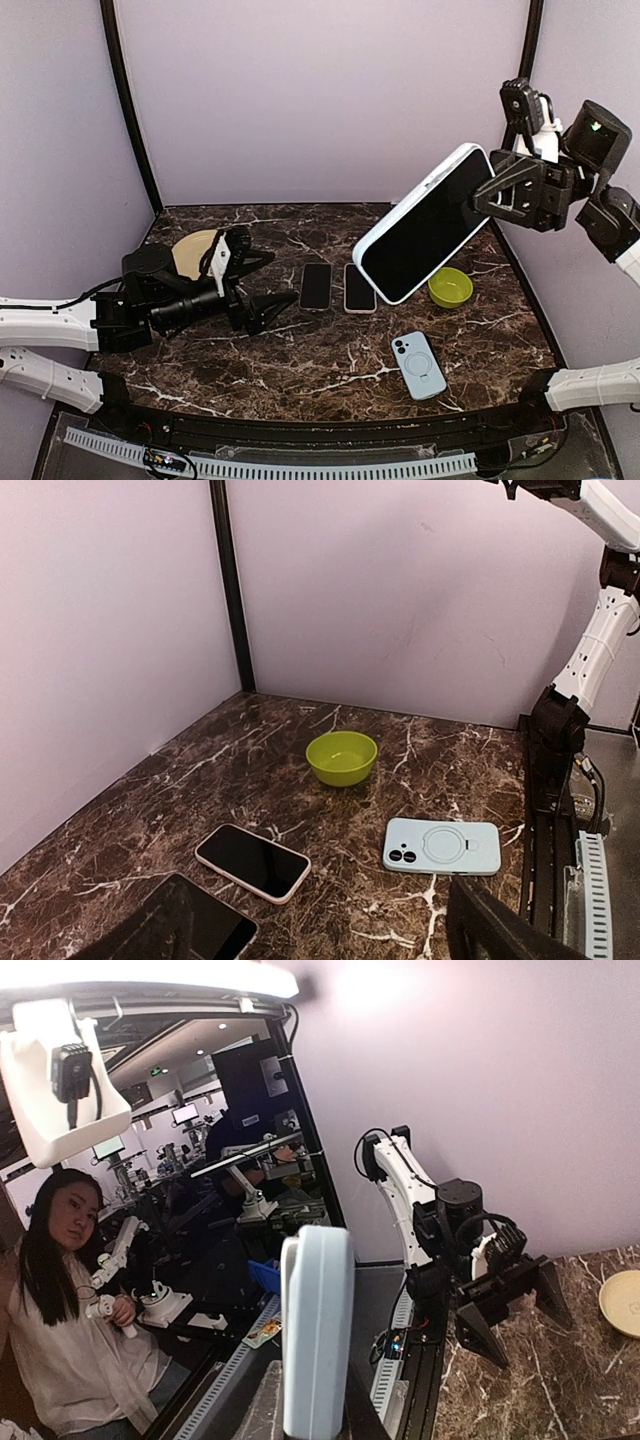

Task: Put the phone into the phone case
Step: Pass from the right arm to the left

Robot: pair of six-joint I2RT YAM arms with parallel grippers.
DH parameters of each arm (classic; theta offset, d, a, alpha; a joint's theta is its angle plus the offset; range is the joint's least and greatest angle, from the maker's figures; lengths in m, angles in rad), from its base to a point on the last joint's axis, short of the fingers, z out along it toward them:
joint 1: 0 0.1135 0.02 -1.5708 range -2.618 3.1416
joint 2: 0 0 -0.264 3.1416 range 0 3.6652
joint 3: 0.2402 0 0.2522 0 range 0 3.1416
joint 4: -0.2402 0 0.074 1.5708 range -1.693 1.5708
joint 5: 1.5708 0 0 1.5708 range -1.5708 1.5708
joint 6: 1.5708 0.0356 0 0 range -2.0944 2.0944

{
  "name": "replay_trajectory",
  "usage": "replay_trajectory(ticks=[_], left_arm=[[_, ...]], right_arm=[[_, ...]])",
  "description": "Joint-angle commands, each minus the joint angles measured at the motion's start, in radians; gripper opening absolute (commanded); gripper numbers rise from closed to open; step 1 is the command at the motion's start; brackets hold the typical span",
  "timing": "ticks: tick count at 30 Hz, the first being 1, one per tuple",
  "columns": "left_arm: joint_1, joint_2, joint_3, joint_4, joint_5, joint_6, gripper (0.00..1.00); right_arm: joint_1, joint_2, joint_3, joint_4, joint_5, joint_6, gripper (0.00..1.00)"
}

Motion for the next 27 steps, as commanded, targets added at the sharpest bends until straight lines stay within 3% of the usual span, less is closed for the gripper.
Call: replay_trajectory(ticks=[1,14,17,19,21,27], left_arm=[[-0.003,-0.023,-0.020,0.047,0.037,-0.006,0.90],[-0.003,-0.013,-0.027,0.043,0.066,-0.005,0.89],[-0.003,-0.007,-0.017,0.040,0.085,0.002,0.89],[-0.004,-0.005,-0.007,0.035,0.104,0.006,0.88],[-0.004,-0.005,0.005,0.032,0.134,0.008,0.88],[-0.006,0.001,0.070,0.033,0.256,0.003,0.88]], right_arm=[[-0.006,-0.031,0.004,0.197,-0.054,0.124,0.00],[-0.006,-0.014,0.036,0.184,-0.078,0.152,0.00],[-0.007,0.004,0.085,-0.068,0.005,-0.023,0.00],[-0.006,0.025,0.134,-0.303,0.159,-0.199,0.00],[-0.006,0.052,0.157,-0.431,0.282,-0.291,0.00],[-0.006,0.069,0.128,-0.448,0.395,-0.374,0.00]])
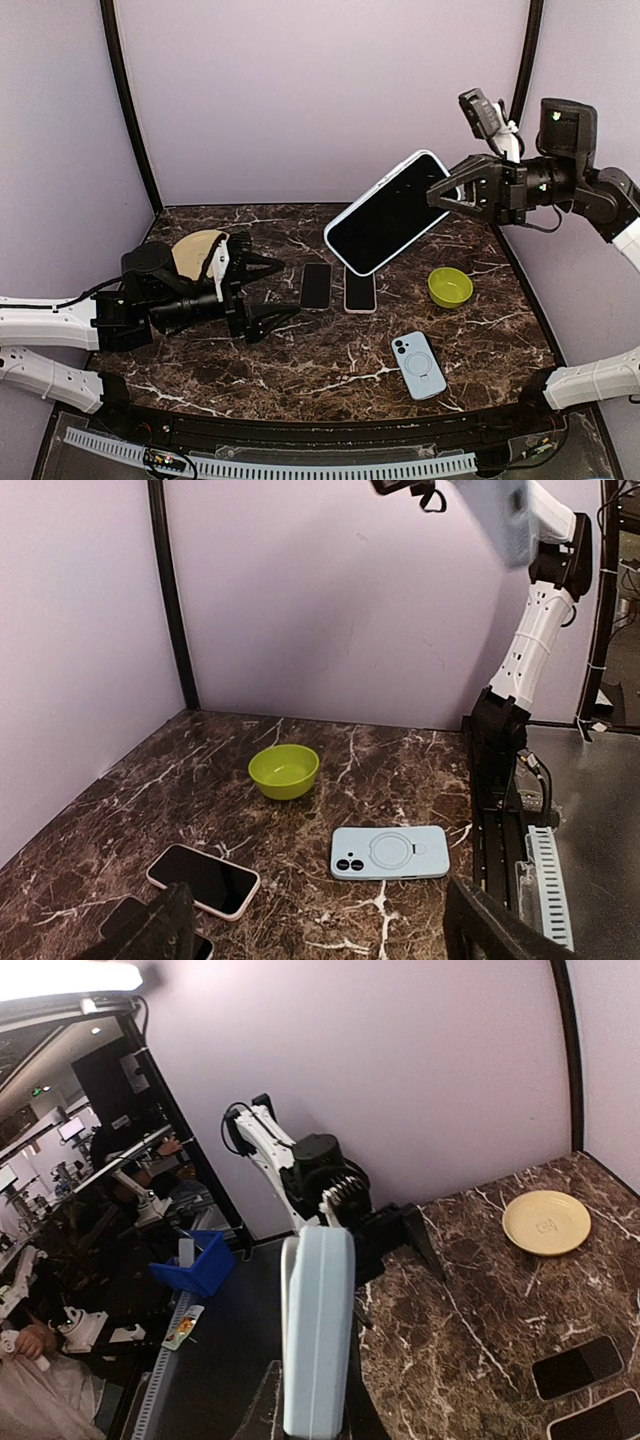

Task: Put the phone into the phone case
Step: Pass from the right arm to the left

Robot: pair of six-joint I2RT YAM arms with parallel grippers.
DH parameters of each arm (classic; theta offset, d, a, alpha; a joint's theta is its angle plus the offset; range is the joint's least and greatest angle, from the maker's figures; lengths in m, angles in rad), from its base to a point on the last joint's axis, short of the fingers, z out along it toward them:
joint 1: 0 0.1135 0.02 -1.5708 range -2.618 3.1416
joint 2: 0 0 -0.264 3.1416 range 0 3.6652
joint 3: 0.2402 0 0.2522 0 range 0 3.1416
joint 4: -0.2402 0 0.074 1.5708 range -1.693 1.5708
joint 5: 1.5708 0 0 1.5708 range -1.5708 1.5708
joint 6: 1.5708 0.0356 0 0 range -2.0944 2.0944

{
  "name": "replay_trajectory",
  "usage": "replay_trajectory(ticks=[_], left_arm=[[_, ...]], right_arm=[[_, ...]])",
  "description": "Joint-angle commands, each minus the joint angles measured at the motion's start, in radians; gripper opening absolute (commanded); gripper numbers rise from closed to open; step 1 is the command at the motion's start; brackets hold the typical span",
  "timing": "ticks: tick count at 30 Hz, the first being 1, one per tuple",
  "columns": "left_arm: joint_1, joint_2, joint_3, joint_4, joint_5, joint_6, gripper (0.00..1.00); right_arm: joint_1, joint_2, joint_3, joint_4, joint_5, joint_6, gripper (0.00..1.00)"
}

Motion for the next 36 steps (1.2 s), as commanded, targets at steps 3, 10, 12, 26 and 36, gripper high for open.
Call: replay_trajectory(ticks=[3,10,12,26,36], left_arm=[[-0.006,-0.001,0.107,0.026,0.158,0.010,0.88],[-0.006,0.111,0.272,-0.080,0.163,0.046,0.88],[-0.006,0.155,0.332,-0.111,0.169,0.098,0.89],[-0.023,0.422,0.569,-0.166,0.282,0.193,0.38],[-0.045,0.435,0.565,-0.168,0.248,0.225,0.00]], right_arm=[[-0.005,0.001,-0.029,-0.061,0.170,-0.170,0.00],[0.048,-0.004,-0.087,-0.059,0.305,-0.334,0.00],[0.081,-0.001,-0.093,-0.074,0.345,-0.395,0.00],[0.151,-0.036,-0.215,0.028,0.294,-0.490,0.00],[0.151,-0.014,-0.219,0.010,0.286,-0.526,0.00]])
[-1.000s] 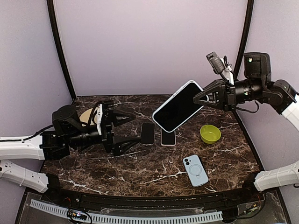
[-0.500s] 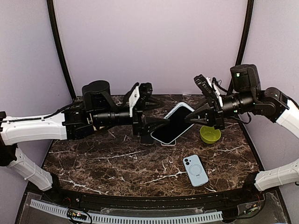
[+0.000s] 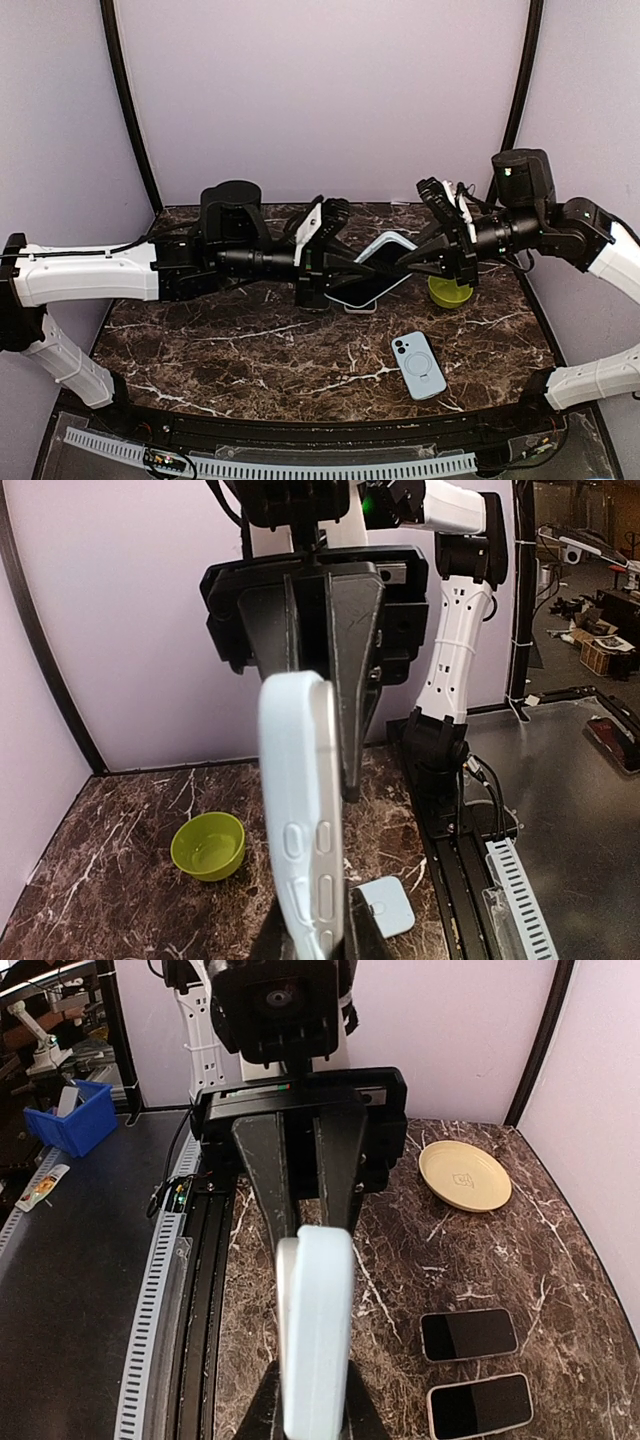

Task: Put the phone into the phone case
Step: Pass from the right arm to the left, then press the top left corner of the phone case.

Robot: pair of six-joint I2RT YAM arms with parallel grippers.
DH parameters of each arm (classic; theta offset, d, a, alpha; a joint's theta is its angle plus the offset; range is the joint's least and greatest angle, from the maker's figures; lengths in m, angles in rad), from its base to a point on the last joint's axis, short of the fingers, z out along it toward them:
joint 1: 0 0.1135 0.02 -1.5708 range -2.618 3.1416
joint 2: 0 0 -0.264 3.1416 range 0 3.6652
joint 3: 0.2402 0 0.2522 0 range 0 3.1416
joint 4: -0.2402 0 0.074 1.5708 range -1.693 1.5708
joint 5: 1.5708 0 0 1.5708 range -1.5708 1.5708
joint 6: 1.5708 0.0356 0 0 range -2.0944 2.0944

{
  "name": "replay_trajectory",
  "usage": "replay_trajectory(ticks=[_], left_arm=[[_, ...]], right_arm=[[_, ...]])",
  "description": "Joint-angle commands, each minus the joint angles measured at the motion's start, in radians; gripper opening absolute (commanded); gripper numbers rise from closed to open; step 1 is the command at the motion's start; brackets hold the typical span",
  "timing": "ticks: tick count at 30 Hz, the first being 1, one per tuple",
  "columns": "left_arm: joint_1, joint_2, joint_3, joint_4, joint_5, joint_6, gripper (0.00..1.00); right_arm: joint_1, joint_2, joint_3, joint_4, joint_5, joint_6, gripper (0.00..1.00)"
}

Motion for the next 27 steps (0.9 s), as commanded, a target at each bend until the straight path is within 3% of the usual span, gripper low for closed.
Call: replay_trajectory(ticks=[1,4,8,9,12,19,23,27], left_arm=[[-0.019,-0.020,-0.003,0.036,-0.035,0.090,0.00],[-0.019,-0.040,-0.013,0.037,-0.061,0.075,0.00],[-0.020,-0.073,-0.022,0.045,-0.098,-0.023,0.00],[-0.020,-0.079,-0.029,0.053,-0.093,-0.066,0.00],[-0.019,-0.101,-0.030,0.082,-0.051,-0.182,0.00],[-0.020,-0.139,-0.127,0.291,0.017,-0.616,0.00],[-0.022,-0.147,-0.152,0.335,0.024,-0.651,0.00],[-0.024,-0.155,-0.154,0.318,0.002,-0.612,0.00]], right_arm=[[0.010,-0.002,0.019,0.075,-0.032,0.041,0.10],[0.010,-0.006,0.059,0.004,0.009,0.031,0.59],[0.009,-0.007,0.165,-0.125,-0.006,0.018,0.95],[0.007,-0.002,0.195,-0.160,-0.028,0.016,0.98],[0.005,0.019,0.297,-0.213,-0.091,0.056,0.98],[0.004,0.020,0.394,-0.080,-0.053,0.451,0.98],[0.004,-0.009,0.368,-0.080,0.067,0.479,0.96],[0.006,0.019,0.361,-0.098,0.082,0.482,0.93]])
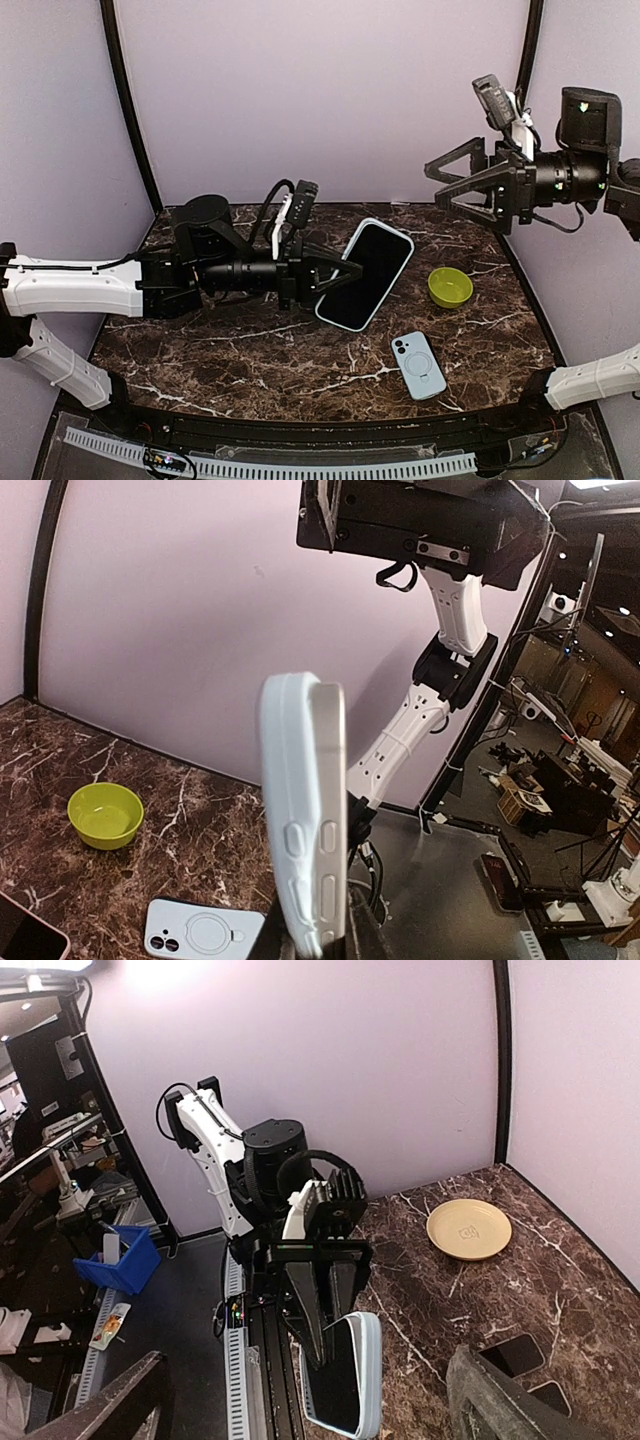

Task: Put the phone into the phone case
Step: Press the top left corner of the phone case.

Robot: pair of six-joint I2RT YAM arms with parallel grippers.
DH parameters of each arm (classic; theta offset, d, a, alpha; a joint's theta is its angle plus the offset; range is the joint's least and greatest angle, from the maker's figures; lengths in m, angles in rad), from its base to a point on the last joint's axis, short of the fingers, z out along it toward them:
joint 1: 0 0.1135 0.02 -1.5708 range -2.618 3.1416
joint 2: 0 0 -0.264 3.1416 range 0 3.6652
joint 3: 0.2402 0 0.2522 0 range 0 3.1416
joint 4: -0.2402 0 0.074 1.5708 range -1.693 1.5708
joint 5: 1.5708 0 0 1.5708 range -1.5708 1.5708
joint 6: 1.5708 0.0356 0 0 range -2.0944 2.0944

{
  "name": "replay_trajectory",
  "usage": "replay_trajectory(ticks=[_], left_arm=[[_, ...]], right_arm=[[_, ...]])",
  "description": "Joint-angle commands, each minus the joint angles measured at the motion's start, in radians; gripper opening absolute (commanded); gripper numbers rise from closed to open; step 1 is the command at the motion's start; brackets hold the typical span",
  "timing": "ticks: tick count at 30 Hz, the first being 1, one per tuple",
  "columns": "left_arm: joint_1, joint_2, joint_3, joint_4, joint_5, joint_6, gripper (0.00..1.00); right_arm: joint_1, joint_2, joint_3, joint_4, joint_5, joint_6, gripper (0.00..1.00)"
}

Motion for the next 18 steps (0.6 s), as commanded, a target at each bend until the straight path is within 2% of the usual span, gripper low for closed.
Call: replay_trajectory(ticks=[1,5,12,14,18], left_arm=[[-0.006,-0.053,0.005,0.090,0.002,-0.013,0.00],[-0.007,-0.052,0.017,0.046,-0.018,0.020,0.00],[-0.009,-0.044,0.016,0.054,-0.010,0.011,0.00],[-0.010,-0.041,0.016,0.059,-0.009,0.010,0.00],[-0.012,-0.040,0.016,0.059,-0.013,0.016,0.00]], right_arm=[[0.007,0.036,-0.002,0.010,0.063,0.067,0.91],[0.047,0.141,0.068,-0.097,0.097,0.021,0.81],[0.117,0.249,0.134,-0.151,0.100,-0.069,0.77],[0.121,0.277,0.144,-0.175,0.095,-0.078,0.69],[0.120,0.296,0.135,-0.198,0.074,-0.111,0.44]])
